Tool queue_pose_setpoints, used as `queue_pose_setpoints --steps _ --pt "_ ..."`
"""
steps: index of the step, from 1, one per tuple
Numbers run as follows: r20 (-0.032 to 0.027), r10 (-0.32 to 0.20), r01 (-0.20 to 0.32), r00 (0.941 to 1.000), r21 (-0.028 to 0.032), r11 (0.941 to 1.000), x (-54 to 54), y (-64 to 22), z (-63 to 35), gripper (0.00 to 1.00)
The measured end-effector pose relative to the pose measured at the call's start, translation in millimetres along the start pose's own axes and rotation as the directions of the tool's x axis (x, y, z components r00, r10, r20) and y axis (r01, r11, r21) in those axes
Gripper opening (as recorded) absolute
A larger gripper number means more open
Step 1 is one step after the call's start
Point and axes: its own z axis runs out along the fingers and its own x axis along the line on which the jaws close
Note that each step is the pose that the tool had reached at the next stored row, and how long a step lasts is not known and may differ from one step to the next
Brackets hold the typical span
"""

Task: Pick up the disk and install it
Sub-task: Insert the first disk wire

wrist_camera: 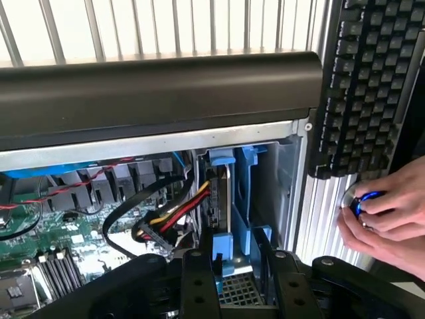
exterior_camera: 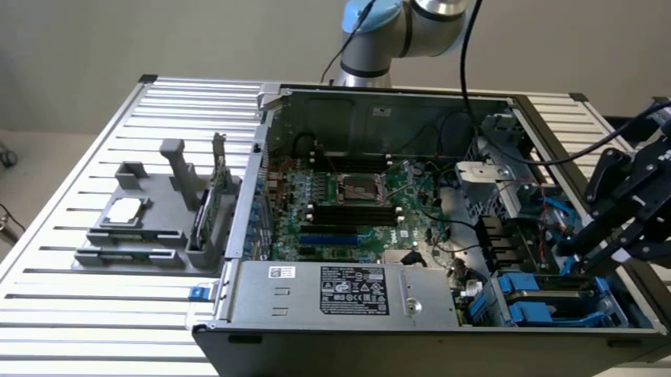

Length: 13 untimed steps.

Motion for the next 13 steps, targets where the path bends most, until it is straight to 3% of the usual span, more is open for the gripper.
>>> queue_pose_setpoints --steps 7,10,13 --pt "-0.0051 -0.003 0.003 1.0 0.0033 1.0 -5.8 -6.8 -17.8 0.36" --pt "-0.0068 -0.004 0.004 1.0 0.0032 1.0 -6.2 -10.7 -17.6 0.36" --pt "-0.0101 -0.005 0.006 0.9999 0.0032 1.0 -6.7 -19.7 -14.2 0.36"
